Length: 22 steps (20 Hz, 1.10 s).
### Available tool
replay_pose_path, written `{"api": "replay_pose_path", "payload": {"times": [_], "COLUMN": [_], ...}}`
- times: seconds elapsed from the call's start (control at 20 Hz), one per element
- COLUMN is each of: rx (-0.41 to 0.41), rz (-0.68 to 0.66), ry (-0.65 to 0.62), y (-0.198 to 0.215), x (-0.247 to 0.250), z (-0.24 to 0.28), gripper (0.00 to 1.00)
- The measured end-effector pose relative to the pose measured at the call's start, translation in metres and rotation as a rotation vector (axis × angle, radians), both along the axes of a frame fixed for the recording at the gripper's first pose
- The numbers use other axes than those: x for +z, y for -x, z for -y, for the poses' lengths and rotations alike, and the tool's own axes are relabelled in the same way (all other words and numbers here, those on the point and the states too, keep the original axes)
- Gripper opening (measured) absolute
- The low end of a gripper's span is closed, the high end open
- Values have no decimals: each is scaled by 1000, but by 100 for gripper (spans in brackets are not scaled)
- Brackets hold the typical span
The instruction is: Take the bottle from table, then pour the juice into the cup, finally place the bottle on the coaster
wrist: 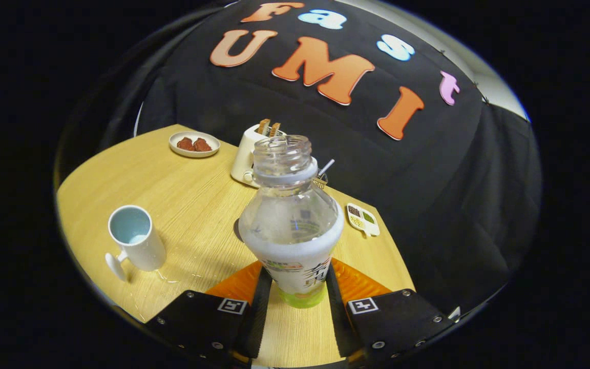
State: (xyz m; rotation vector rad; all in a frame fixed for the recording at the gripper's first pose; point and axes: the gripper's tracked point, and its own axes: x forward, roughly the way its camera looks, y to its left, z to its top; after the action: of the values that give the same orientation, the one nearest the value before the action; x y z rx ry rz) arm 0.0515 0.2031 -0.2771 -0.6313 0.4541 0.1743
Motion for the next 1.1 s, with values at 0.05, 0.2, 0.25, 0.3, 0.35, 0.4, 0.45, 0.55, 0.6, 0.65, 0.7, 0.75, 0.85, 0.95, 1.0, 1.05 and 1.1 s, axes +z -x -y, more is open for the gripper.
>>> {"api": "replay_pose_path", "payload": {"times": [0.05, 0.2, 0.25, 0.3, 0.35, 0.4, 0.45, 0.55, 0.6, 0.65, 0.7, 0.75, 0.85, 0.95, 1.0, 1.05, 1.1], "rx": [12, 46, 56, 68, 81, 95, 110, 147, 168, 189, 207, 226, 256, 275, 285, 297, 308], "rz": [7, 38, 46, 55, 65, 81, 97, 133, 149, 160, 169, 172, 159, 172, 187, 202, 210], "ry": [44, 165, 202, 233, 266, 303, 343, 436, 479, 514, 543, 565, 596, 636, 665, 695, 720], "y": [0, 0, 0, 0, -2, -2, -3, -5, -4, -6, -6, -5, -7, -11, -14, -15, -17], "x": [-1, -1, -1, -2, -2, -1, 0, 3, 4, 4, 4, 2, -5, -2, 1, 4, 3], "z": [-3, -13, -17, -21, -25, -28, -32, -40, -44, -48, -53, -56, -61, -63, -65, -67, -67], "gripper": [57, 57, 57, 57, 57, 57, 57, 57, 57, 57, 57, 57, 57, 57, 57, 57, 57]}}
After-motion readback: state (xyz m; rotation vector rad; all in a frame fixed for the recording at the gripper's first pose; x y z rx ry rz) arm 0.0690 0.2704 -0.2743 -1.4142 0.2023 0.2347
